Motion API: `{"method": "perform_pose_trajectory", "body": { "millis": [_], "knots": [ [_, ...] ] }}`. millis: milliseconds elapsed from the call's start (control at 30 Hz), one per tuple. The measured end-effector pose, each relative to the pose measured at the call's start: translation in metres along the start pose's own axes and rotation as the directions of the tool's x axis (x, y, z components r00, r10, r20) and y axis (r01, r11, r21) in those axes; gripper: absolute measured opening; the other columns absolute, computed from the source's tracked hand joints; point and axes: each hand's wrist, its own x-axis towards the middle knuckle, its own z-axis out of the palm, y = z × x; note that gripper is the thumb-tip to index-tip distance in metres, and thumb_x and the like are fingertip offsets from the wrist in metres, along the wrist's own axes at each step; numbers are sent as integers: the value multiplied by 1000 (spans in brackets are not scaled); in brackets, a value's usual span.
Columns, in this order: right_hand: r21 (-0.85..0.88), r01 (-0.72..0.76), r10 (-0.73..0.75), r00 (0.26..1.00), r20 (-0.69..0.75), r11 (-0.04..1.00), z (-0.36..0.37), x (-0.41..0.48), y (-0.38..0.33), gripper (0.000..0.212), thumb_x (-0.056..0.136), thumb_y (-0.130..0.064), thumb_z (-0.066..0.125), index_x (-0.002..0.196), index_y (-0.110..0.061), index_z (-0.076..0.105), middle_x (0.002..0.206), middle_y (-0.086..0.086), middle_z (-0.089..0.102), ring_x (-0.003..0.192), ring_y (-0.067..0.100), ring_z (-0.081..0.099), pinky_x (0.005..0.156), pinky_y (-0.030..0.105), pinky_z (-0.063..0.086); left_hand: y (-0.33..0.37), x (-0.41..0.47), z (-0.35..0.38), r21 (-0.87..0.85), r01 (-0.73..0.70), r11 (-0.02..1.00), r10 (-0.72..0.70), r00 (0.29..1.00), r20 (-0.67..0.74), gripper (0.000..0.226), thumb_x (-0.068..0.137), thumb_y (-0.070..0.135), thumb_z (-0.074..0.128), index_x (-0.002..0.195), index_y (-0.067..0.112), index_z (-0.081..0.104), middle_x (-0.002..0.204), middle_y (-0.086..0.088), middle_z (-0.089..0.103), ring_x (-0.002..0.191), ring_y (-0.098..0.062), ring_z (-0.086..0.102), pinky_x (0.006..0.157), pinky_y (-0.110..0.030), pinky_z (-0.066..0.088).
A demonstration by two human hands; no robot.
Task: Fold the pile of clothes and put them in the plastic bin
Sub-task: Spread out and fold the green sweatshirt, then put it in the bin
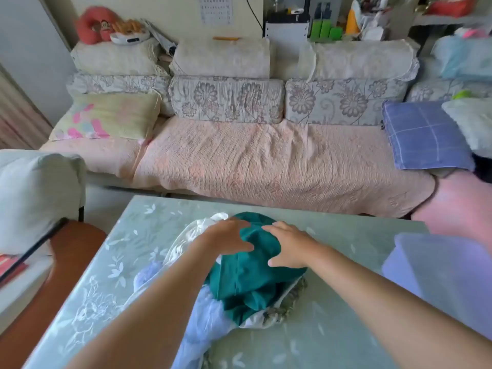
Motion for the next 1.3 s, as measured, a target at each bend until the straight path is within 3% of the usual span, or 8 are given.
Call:
{"method": "perform_pose_trajectory", "body": {
  "millis": [167, 333, 500, 667, 800, 1000, 1133, 1300],
  "knots": [
    [-35, -5, 6, 999, 32, 999, 88, 52, 29, 121, 63, -61, 78, 156, -45, 2, 166, -3, -13, 153, 24, -11, 118, 62, 15, -34, 41, 80, 138, 43, 990, -67, 982, 177, 118, 61, 72, 72, 151, 51, -2, 162, 10, -15, 150, -26, -16, 116, -64, 10],
    [-88, 10, -14, 999, -40, 996, 156, 91, 55, 142, 52, -75, 78, 146, -53, -25, 155, -3, -44, 143, 24, -39, 115, 71, 1, -61, 80, 148, 252, 17, 968, -47, 992, 114, 131, 59, 76, 71, 148, 49, -20, 161, 3, -23, 149, -30, -16, 114, -64, 11],
    [-146, 27, -46, 990, -130, 989, 203, 117, 73, 131, 68, -69, 76, 148, -50, -26, 165, 3, -14, 151, 33, 8, 110, 55, 35, -80, 108, 205, 350, -5, 937, 73, 980, -183, 108, 61, 82, 62, 151, 43, 17, 155, -1, 33, 138, -28, 34, 109, -47, 32],
    [-117, 138, -174, 903, -394, 984, 230, 120, 81, 78, 88, -41, 67, 151, -47, 22, 128, -8, 45, 119, 22, 52, 82, 37, 49, -84, 108, 228, 331, -25, 943, 170, 893, -417, 78, 70, 75, 62, 135, 37, 42, 119, 5, 57, 113, -23, 53, 93, -37, 41],
    [-180, 164, -238, 794, -560, 970, 228, 88, 79, 45, 86, -16, 59, 126, -37, 57, 115, -12, 54, 108, 19, 58, 73, 36, 48, -85, 76, 238, 227, -90, 970, 199, 827, -525, 84, 69, 67, 67, 137, 31, 34, 133, 8, 52, 121, -21, 50, 98, -36, 38],
    [-369, 122, -333, 738, -588, 922, 223, 2, 81, 49, 77, -1, 52, 114, -32, 62, 111, -11, 55, 104, 21, 55, 62, 32, 36, -67, 16, 246, 298, -24, 954, 165, 874, -458, 110, 67, 71, 66, 152, 45, 0, 158, 1, 24, 143, -27, 25, 117, -49, 18],
    [-523, 24, -409, 654, -637, 852, 235, -54, 94, 50, 66, 7, 58, 103, -26, 67, 99, -8, 58, 87, 23, 57, 48, 31, 43, -32, -9, 266, 278, -91, 956, 227, 829, -511, 71, 81, 61, 62, 144, 45, 34, 127, 4, 61, 116, -22, 55, 96, -35, 43],
    [-570, -213, -379, 559, -738, 794, 237, -110, 125, 43, 55, 9, 64, 85, -20, 68, 84, -1, 61, 71, 26, 57, 46, 28, 36, 35, -32, 292, 223, -192, 956, 291, 719, -631, 52, 86, 50, 60, 135, 41, 48, 116, 5, 67, 106, -23, 62, 79, -34, 51]
  ]
}}
